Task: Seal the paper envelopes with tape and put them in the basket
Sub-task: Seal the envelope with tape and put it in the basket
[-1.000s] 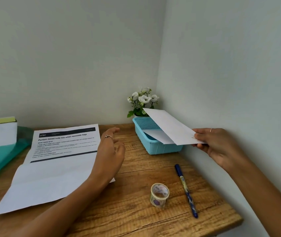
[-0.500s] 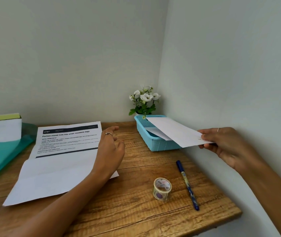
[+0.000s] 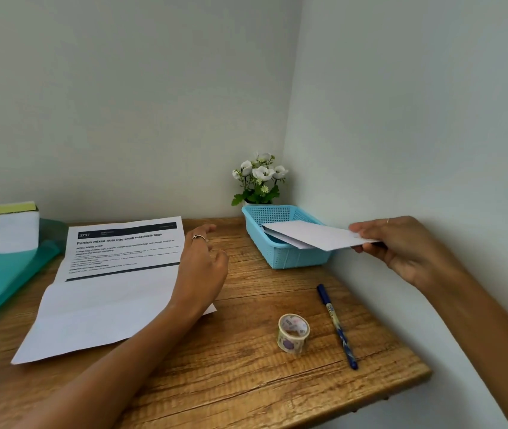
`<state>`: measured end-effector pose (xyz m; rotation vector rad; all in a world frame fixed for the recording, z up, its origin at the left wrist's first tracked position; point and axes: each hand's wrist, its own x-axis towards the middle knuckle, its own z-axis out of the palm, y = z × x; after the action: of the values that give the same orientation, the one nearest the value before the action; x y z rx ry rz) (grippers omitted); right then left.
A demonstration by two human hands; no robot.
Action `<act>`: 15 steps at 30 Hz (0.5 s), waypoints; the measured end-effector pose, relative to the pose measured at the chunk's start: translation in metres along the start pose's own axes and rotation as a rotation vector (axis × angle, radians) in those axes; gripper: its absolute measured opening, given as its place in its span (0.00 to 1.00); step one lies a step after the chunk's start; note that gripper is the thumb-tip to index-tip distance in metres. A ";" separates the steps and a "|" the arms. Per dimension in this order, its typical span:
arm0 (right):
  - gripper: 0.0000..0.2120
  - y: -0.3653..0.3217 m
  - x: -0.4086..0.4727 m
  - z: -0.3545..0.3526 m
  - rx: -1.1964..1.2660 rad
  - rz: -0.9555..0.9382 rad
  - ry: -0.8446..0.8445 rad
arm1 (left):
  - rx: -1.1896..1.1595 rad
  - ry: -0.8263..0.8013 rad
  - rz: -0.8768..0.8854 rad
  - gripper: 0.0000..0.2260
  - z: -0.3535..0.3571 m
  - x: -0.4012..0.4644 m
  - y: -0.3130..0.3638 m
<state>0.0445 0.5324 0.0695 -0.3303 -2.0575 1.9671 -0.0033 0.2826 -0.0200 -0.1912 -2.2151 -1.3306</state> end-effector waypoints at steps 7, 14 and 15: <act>0.11 -0.006 0.035 0.019 -0.118 0.064 0.009 | 0.011 -0.010 0.011 0.20 -0.002 -0.002 -0.001; 0.10 -0.001 0.049 0.030 -0.393 0.044 -0.021 | 0.032 -0.019 -0.003 0.20 -0.001 -0.001 -0.003; 0.10 0.000 0.049 0.031 -0.448 0.021 -0.019 | 0.035 -0.021 -0.003 0.20 -0.001 -0.001 -0.003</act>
<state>-0.0123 0.5207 0.0702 -0.4239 -2.5038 1.5044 -0.0030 0.2810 -0.0223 -0.1905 -2.2554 -1.2962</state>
